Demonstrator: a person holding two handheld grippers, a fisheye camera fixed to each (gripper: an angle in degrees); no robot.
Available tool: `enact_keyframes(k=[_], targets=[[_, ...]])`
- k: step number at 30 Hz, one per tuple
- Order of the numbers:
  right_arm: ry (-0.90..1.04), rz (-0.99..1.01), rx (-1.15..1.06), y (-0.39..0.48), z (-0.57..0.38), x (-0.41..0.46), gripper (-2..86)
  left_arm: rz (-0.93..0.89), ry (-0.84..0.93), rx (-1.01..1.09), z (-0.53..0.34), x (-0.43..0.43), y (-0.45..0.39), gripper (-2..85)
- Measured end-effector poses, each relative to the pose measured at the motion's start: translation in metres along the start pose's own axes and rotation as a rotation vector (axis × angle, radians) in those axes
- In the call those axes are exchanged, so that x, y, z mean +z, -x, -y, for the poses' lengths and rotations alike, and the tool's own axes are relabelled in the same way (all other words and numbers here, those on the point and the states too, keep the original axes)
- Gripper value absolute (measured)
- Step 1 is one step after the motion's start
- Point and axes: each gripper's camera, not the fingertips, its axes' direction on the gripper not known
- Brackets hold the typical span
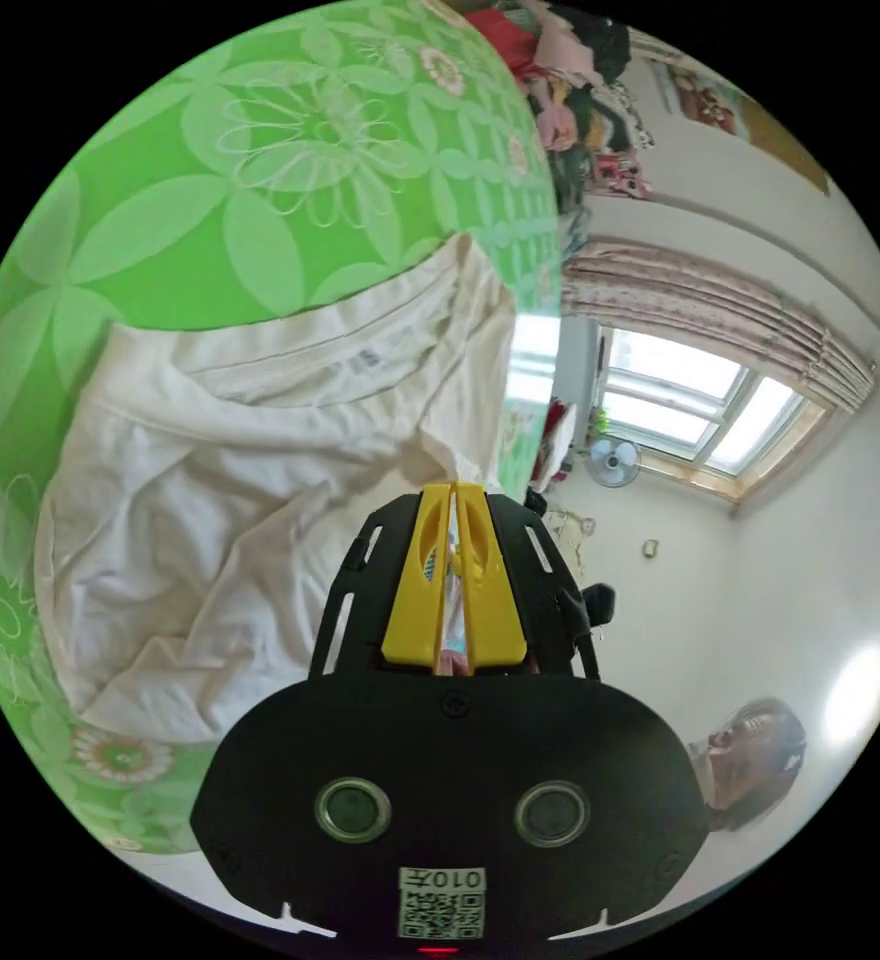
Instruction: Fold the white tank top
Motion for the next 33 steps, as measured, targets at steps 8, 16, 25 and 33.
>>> enact_keyframes(k=[8, 16, 25, 33], targets=[[0.016, 0.125, 0.063, -0.045, 0.007, -0.004, 2.0, 0.142, -0.026, 0.015, -0.016, -0.011, -0.007, 5.9], [0.033, 0.209, 0.091, -0.081, 0.01, -0.008, 3.0, 0.033, 0.028, 0.054, -0.011, -0.006, -0.01, 6.0], [-0.035, 0.469, 0.148, -0.14, 0.006, -0.04, 4.8, 0.099, -0.039, -0.051, -0.002, -0.011, 0.02, 5.6], [-0.122, 0.586, 0.192, -0.151, 0.004, -0.037, 3.4, -0.073, -0.044, -0.037, 0.004, -0.017, 0.033, 4.3]])
